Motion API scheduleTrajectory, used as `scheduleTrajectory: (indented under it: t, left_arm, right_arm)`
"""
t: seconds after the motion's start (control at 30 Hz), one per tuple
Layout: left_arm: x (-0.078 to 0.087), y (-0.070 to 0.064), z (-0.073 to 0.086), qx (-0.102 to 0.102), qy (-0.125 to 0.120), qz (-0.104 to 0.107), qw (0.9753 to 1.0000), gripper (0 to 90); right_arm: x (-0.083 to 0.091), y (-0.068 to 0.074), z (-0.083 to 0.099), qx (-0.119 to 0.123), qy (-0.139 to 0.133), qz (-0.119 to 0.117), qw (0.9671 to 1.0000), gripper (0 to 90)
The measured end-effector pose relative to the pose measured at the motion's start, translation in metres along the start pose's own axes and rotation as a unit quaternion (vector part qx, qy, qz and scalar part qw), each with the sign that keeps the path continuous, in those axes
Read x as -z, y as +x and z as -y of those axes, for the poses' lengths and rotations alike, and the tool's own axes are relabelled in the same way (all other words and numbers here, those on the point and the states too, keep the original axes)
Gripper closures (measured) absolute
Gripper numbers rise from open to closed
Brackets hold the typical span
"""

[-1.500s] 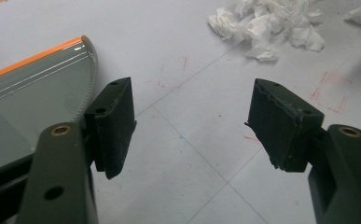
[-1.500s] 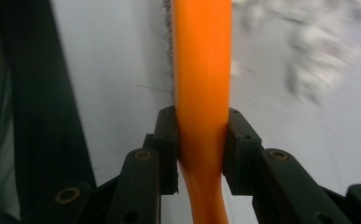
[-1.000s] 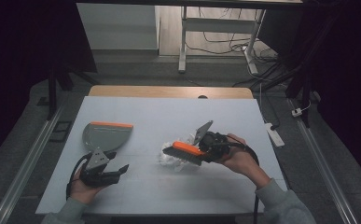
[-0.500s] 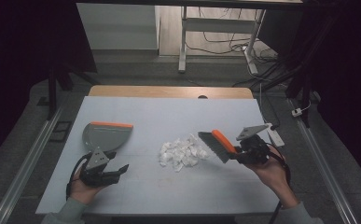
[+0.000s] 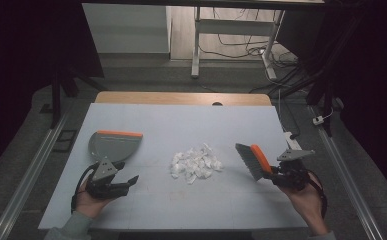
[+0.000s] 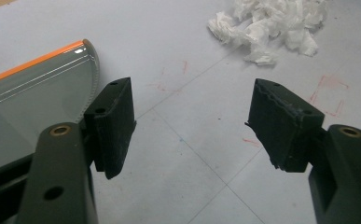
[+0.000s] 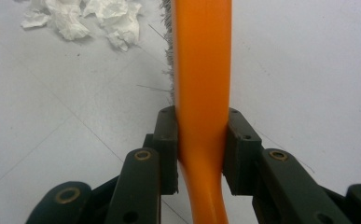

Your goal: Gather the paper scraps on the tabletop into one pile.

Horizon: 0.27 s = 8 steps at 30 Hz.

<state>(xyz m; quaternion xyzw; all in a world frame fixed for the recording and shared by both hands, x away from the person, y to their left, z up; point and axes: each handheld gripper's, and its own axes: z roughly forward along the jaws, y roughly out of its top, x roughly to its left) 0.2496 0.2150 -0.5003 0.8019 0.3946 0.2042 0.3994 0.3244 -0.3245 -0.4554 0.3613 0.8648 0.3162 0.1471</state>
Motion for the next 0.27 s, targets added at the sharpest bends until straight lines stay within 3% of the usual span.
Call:
scheduleTrajectory:
  t: [0.27]
  left_arm:
    - [0.0012,0.0007,0.0,0.002,-0.001,-0.001,1.0,32.5]
  right_arm:
    - [-0.0008,0.0039,-0.0013,0.006,-0.018,0.004,0.9998,70.1]
